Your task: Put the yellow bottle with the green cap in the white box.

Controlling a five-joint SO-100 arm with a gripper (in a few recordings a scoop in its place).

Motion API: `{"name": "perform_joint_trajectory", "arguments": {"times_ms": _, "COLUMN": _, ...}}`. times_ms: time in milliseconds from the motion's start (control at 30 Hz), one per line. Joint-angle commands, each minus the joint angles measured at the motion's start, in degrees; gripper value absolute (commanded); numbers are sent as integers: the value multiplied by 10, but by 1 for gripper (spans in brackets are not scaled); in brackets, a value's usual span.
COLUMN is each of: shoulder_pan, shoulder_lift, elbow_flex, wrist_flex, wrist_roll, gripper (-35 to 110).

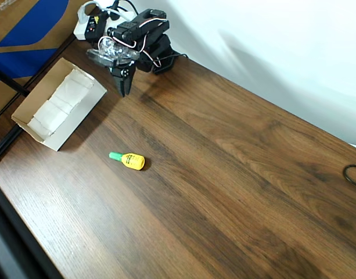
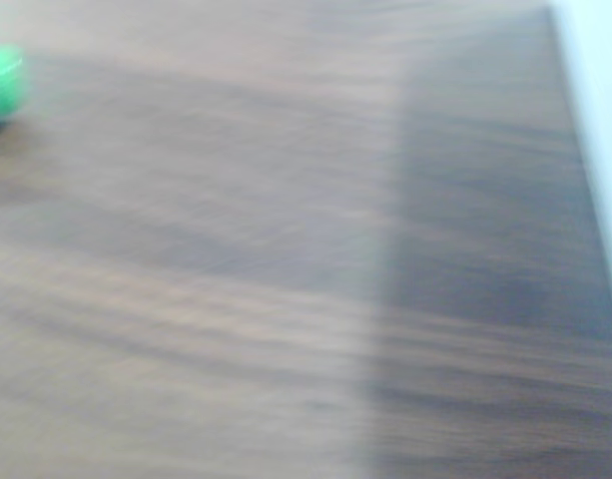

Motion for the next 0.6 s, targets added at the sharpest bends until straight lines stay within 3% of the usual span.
{"name": "perform_joint_trajectory", "arguments": {"times_ms": 0, "shoulder_pan": -7, "shoulder_lift": 15, "elbow_flex": -43, "wrist_flex": 20, "wrist_roll": -10, "gripper": 3}}
{"name": "perform_joint_trajectory", "arguments": {"times_ms": 200, "shoulder_pan": -15, "shoulder_lift": -14, "elbow_flex": -79, "wrist_flex": 15, "wrist_roll": -11, "gripper": 7}}
{"name": "perform_joint_trajectory", "arguments": {"times_ms": 567, "shoulder_pan": -58, "shoulder_lift": -247, "elbow_flex": -180, "wrist_flex": -41, "wrist_roll": 1, "gripper": 11}}
